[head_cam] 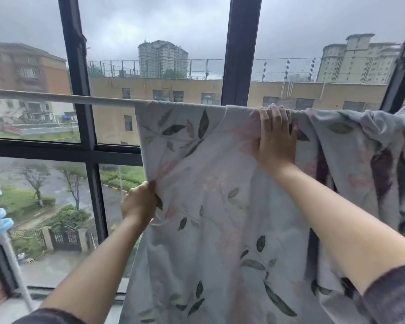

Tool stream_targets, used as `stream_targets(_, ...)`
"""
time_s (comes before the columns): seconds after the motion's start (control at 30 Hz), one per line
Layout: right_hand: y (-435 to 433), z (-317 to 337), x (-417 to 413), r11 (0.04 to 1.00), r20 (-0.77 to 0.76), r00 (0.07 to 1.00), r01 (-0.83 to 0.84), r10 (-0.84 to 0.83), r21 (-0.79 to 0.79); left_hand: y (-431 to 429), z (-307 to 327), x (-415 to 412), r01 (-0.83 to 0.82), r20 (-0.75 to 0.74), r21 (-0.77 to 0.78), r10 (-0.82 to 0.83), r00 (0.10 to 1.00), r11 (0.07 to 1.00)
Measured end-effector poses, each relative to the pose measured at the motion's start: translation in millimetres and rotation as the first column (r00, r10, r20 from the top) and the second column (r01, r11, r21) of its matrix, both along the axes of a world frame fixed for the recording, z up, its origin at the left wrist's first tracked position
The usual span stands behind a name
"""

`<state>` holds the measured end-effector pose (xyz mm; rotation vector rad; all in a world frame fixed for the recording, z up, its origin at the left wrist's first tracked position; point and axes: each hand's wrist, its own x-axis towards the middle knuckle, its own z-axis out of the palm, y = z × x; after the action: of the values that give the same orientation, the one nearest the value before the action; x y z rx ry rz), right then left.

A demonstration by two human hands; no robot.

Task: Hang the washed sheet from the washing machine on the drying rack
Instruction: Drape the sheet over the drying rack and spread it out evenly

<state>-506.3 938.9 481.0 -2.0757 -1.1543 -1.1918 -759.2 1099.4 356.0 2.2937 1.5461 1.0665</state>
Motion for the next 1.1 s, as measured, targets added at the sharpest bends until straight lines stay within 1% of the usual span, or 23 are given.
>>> stream_targets(0.07, -7, -7, 2, 1.000, -0.009, 1.000, -0.017, 0.017, -0.015, -2, -3, 2, 0.068, 0.071, -0.080, -0.063, 0.995, 0.994)
stream_targets(0.13, -14, -20, 7, 0.999, -0.014, 1.000, -0.028, 0.028, -0.038, -2, -2, 5, 0.156, 0.199, -0.182, -0.119, 0.973, 0.971)
stream_targets(0.2, -25, -35, 8, 0.997, -0.006, 1.000, -0.025, 0.025, -0.067, -7, 6, 11, 0.259, 0.328, -0.216, -0.180, 0.927, 0.941)
stream_targets(0.27, -32, -47, 11, 0.995, -0.067, 0.996, -0.069, 0.064, -0.076, -17, 21, 17, 0.432, 0.519, -0.234, -0.264, 0.813, 0.871)
stream_targets(0.3, -33, -51, 12, 0.988, -0.160, 0.978, -0.146, 0.135, -0.057, -20, 31, 22, 0.502, 0.615, -0.243, -0.268, 0.741, 0.830)
stream_targets(0.33, -33, -55, 11, 0.970, -0.277, 0.933, -0.241, 0.228, -0.014, -18, 38, 28, 0.524, 0.667, -0.238, -0.255, 0.700, 0.818)
stream_targets(0.37, -34, -57, 12, 0.945, -0.383, 0.867, -0.323, 0.320, 0.057, -17, 42, 36, 0.506, 0.672, -0.228, -0.241, 0.700, 0.831)
stream_targets(0.4, -33, -59, 10, 0.914, -0.463, 0.791, -0.379, 0.401, 0.145, -17, 45, 42, 0.463, 0.648, -0.226, -0.222, 0.728, 0.857)
stream_targets(0.47, -32, -60, 5, 0.867, -0.559, 0.664, -0.398, 0.497, 0.299, -16, 39, 56, 0.345, 0.517, -0.225, -0.189, 0.835, 0.911)
stream_targets(0.5, -31, -62, 2, 0.861, -0.586, 0.631, -0.380, 0.509, 0.338, -20, 33, 61, 0.300, 0.436, -0.220, -0.182, 0.882, 0.928)
stream_targets(0.53, -29, -64, 0, 0.864, -0.604, 0.618, -0.351, 0.503, 0.361, -27, 25, 64, 0.278, 0.376, -0.212, -0.184, 0.908, 0.937)
stream_targets(0.63, -23, -71, -3, 0.864, -0.647, 0.583, -0.233, 0.491, 0.445, -49, -6, 73, 0.309, 0.296, -0.231, -0.236, 0.925, 0.922)
stream_targets(0.67, -22, -75, -3, 0.873, -0.674, 0.563, -0.221, 0.479, 0.435, -55, -17, 75, 0.294, 0.264, -0.252, -0.227, 0.937, 0.922)
stream_targets(0.7, -21, -81, -2, 0.901, -0.701, 0.569, -0.224, 0.431, 0.372, -57, -29, 78, 0.290, 0.242, -0.268, -0.227, 0.943, 0.919)
stream_targets(0.77, -23, -101, -2, 0.943, -0.699, 0.634, -0.242, 0.331, 0.227, -61, -49, 83, 0.309, 0.228, -0.316, -0.244, 0.943, 0.897)
stream_targets(0.87, -35, -132, -1, 0.937, -0.669, 0.656, -0.251, 0.349, 0.243, -66, -72, 85, 0.359, 0.294, -0.430, -0.248, 0.923, 0.828)
stream_targets(0.9, -40, -138, 1, 0.939, -0.671, 0.657, -0.238, 0.344, 0.248, -68, -74, 85, 0.416, 0.367, -0.457, -0.260, 0.893, 0.786)
stream_targets(0.93, -45, -143, 3, 0.941, -0.671, 0.659, -0.234, 0.339, 0.245, -72, -70, 83, 0.497, 0.473, -0.469, -0.267, 0.840, 0.730)
stream_targets(0.97, -49, -146, 6, 0.942, -0.675, 0.657, -0.233, 0.336, 0.242, -73, -64, 83, 0.597, 0.597, -0.441, -0.279, 0.753, 0.670)
stream_targets(1.0, -54, -147, 7, 0.944, -0.676, 0.659, -0.231, 0.330, 0.235, -76, -55, 84, 0.687, 0.713, -0.373, -0.281, 0.642, 0.623)
stream_targets(1.03, -57, -147, 8, 0.949, -0.677, 0.665, -0.224, 0.316, 0.223, -76, -46, 85, 0.748, 0.804, -0.275, -0.281, 0.523, 0.604)
stream_targets(1.07, -62, -150, 9, 0.955, -0.676, 0.674, -0.211, 0.298, 0.210, -78, -36, 88, 0.767, 0.853, -0.204, -0.274, 0.444, 0.608)
stream_targets(1.1, -63, -152, 9, 0.959, -0.677, 0.679, -0.206, 0.283, 0.194, -77, -28, 91, 0.751, 0.868, -0.163, -0.269, 0.417, 0.640)
